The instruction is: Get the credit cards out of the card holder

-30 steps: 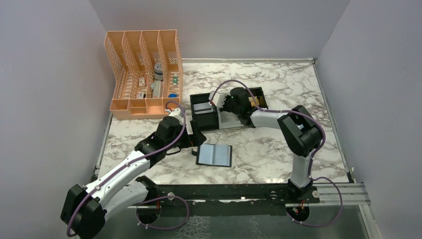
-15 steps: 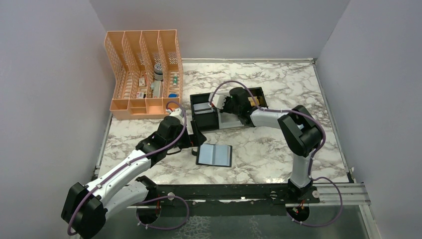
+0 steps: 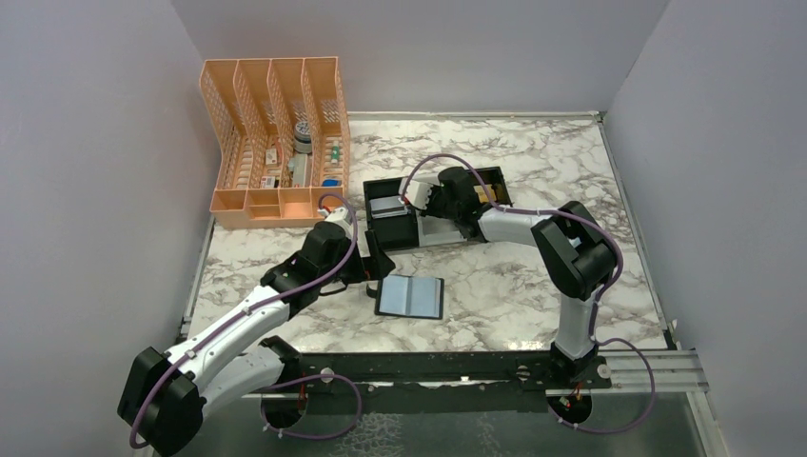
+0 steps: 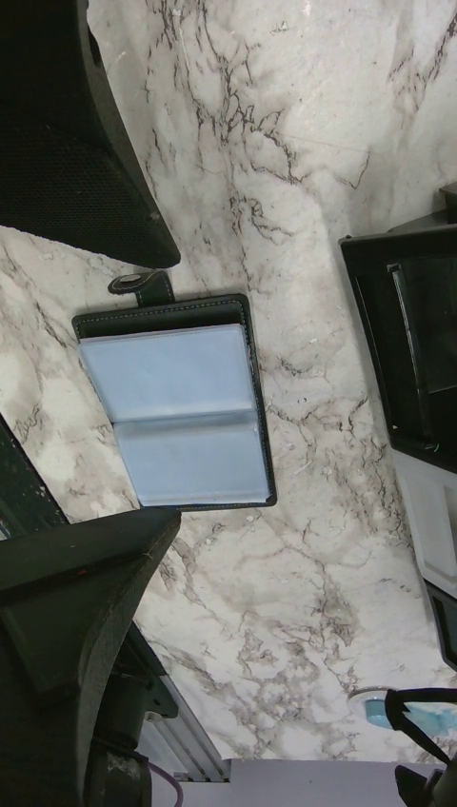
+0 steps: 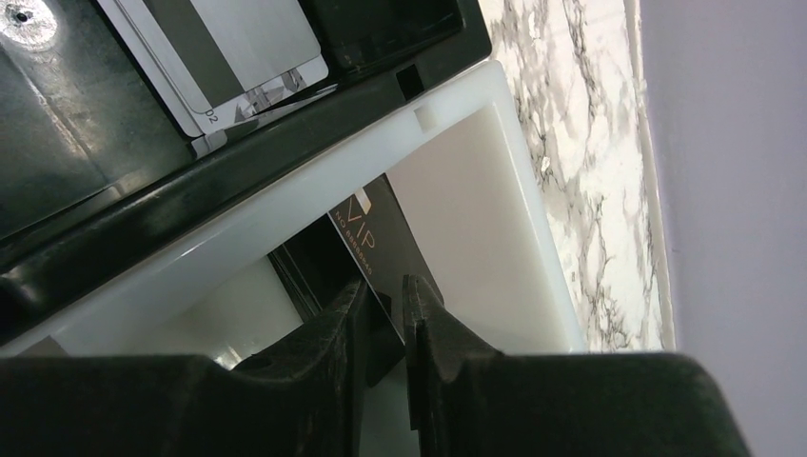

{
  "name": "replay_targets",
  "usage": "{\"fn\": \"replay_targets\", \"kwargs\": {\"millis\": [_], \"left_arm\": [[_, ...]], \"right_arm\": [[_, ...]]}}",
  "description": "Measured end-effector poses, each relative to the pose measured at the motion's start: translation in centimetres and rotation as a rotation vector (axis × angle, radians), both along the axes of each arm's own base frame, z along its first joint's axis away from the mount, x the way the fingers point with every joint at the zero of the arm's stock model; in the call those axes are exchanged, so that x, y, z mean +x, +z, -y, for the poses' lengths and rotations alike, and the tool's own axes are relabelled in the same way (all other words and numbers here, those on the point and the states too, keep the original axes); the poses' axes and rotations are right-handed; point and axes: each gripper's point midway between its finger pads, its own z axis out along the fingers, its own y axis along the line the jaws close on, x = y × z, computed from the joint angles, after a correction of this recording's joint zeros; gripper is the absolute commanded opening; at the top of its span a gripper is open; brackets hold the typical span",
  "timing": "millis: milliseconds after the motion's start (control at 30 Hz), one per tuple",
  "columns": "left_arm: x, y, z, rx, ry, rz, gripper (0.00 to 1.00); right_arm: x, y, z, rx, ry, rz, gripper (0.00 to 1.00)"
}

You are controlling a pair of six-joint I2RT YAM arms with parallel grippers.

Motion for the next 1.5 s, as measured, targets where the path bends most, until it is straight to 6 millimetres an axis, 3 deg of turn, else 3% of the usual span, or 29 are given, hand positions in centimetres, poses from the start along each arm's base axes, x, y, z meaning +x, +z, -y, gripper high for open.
{"fn": "replay_targets", "kwargs": {"millis": [533,1033,1133,1400,1500], "left_arm": [[-0.2,0.3,0.6,-0.015,-0.032,-0.004,0.99],[-0.4,0.6,1.2,-0.028,-0.073,-0.008,0.99],[-0.5,0.6,1.2,-0.027,-0.081,-0.006,0.99],[-0.8,0.0,1.6,-0.018,-0.121,-0.024,0.98],[-0.8,-0.4,1.7,-0.012,-0.128,-0.032,0.96]], "right_arm": [[-1.2,-1.5,0.1,-0.024,0.019,-0.09,0.21],[-0.6,-0.4,-0.3,0.055,-0.057,-0.107,0.24],[-0.6,0.9,0.2,0.128,-0.145,-0.124,0.24],[-3.5,9.4,1.2,0.554,-0.387,-0.204,0.3],[-5.3,9.9,1.5,0.698,-0.478,-0.301,0.33]]}}
